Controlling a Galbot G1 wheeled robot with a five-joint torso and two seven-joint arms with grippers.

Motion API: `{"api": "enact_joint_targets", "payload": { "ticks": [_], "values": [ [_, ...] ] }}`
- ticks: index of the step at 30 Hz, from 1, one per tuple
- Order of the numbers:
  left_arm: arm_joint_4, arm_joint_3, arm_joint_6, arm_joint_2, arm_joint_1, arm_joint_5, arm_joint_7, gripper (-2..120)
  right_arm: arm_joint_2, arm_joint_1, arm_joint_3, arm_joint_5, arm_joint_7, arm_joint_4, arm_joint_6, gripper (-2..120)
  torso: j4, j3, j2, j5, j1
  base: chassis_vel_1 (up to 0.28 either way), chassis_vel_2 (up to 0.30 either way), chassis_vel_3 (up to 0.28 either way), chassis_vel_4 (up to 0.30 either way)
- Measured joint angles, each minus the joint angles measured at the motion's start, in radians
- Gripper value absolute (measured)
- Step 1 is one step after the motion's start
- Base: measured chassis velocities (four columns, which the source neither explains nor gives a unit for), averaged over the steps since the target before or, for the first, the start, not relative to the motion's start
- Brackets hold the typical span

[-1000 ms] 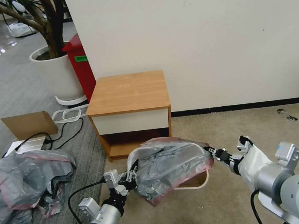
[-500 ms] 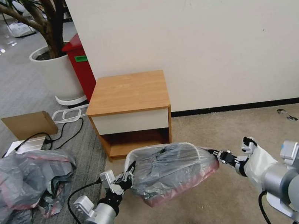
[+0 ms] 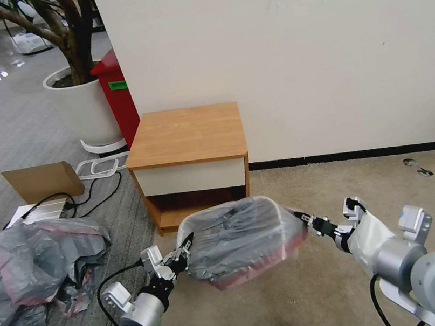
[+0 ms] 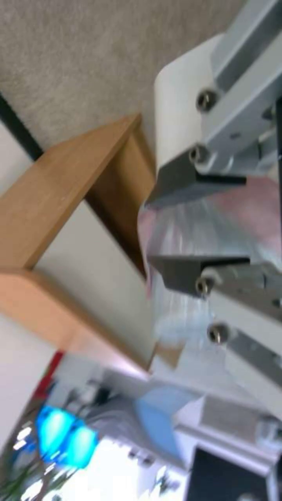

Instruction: Pick up the garbage bag from the table and place it over the trash can.

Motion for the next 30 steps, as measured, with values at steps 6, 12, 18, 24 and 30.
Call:
{"api": "enact_joint_targets", "payload": {
  "ticks": [6, 12, 18, 24, 30],
  "values": [
    [0.017, 0.000, 0.000, -0.002, -0.006, -0.018, -0.013, 7, 0.082, -0.088, -0.026, -0.130, -0.159, 0.000, 0.111, 43, -0.0004, 0.000, 0.000, -0.0001, 0.000, 0.000, 0.000, 0.000, 0.000],
    [0.001, -0.003, -0.003, 0.010, -0.004, -0.077, -0.082, 7, 0.172, -0.234, -0.126, -0.378, -0.599, -0.142, 0.485, 70, -0.0002, 0.000, 0.000, 0.0001, 0.000, 0.000, 0.000, 0.000, 0.000],
    [-0.033, -0.006, -0.003, 0.028, 0.006, -0.095, -0.132, 7, 0.221, -0.238, -0.187, -0.408, -0.609, -0.169, 0.518, 92, -0.0002, 0.000, 0.000, 0.0000, 0.000, 0.000, 0.000, 0.000, 0.000],
    [-0.065, 0.005, -0.002, 0.028, 0.009, -0.096, -0.159, 7, 0.241, -0.200, -0.222, -0.402, -0.581, -0.195, 0.519, 100, -0.0001, 0.000, 0.000, 0.0002, 0.000, 0.000, 0.000, 0.000, 0.000],
    [-0.085, 0.019, -0.002, 0.025, 0.008, -0.095, -0.174, 7, 0.249, -0.170, -0.234, -0.356, -0.557, -0.204, 0.513, 95, -0.0001, 0.000, 0.000, 0.0001, 0.000, 0.000, 0.000, 0.000, 0.000]
  ]
}}
